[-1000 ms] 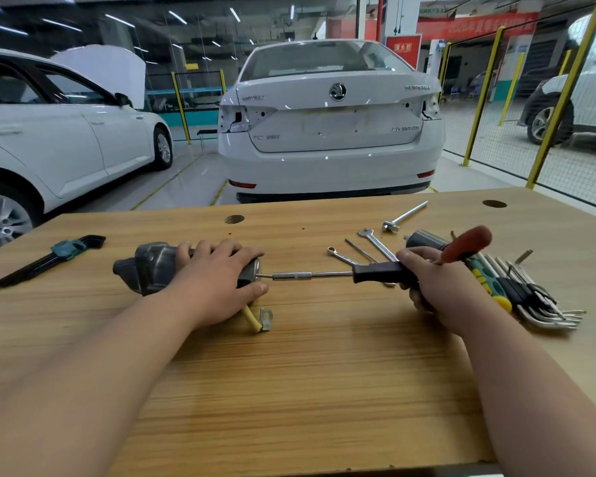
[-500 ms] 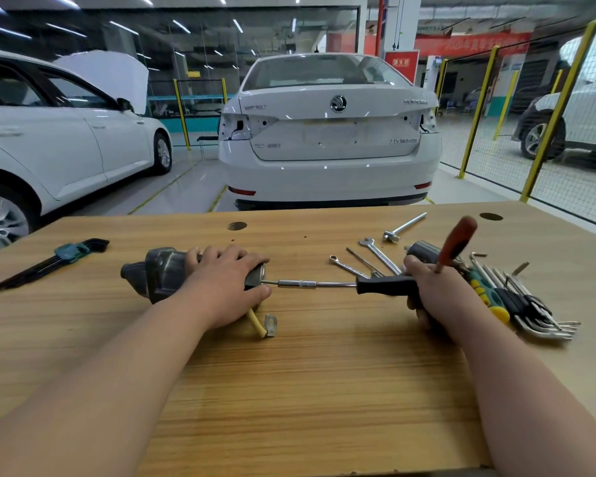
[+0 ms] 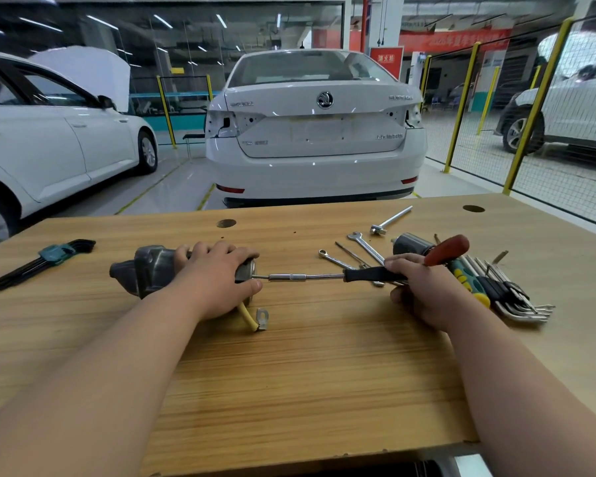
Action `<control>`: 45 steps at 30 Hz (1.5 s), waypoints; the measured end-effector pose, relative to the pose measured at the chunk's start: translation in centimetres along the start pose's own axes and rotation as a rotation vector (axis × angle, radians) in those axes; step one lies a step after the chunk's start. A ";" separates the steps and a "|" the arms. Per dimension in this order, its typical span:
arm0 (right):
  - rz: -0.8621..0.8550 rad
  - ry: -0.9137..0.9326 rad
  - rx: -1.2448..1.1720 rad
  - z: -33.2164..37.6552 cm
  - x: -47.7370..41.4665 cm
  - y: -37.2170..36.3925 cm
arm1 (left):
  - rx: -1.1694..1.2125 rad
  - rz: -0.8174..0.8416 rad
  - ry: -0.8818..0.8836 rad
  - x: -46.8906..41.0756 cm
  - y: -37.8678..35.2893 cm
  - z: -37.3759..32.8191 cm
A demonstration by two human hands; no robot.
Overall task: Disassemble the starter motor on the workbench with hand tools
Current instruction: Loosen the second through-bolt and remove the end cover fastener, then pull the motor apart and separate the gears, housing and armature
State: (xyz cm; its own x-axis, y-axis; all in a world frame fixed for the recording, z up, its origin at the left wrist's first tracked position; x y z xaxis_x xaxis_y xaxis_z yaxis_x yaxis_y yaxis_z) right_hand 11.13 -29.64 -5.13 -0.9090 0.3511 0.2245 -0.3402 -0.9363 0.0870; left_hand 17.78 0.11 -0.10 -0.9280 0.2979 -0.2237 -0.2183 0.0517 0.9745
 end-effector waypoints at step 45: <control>-0.286 0.059 -0.660 -0.2 -1.3 3.8 | -0.262 -0.077 -0.377 0.2 1.4 -7.4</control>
State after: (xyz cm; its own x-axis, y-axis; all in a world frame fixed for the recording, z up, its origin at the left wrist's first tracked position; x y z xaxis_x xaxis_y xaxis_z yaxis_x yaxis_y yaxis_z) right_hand 10.98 -33.70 -5.30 -0.7680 0.5992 0.2260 -0.6240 -0.6208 -0.4745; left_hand 15.03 -6.77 1.06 -0.7422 0.6308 -0.2264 -0.3965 -0.1408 0.9072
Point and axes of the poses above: each hand's wrist, its own x-axis away from the middle knuckle, its own y-axis out of the back of the hand, z = x × y, the point moved 8 cm from there along -x, towards the middle knuckle, and after that the axes turned 3 degrees about -z, right-handed, at the moved point
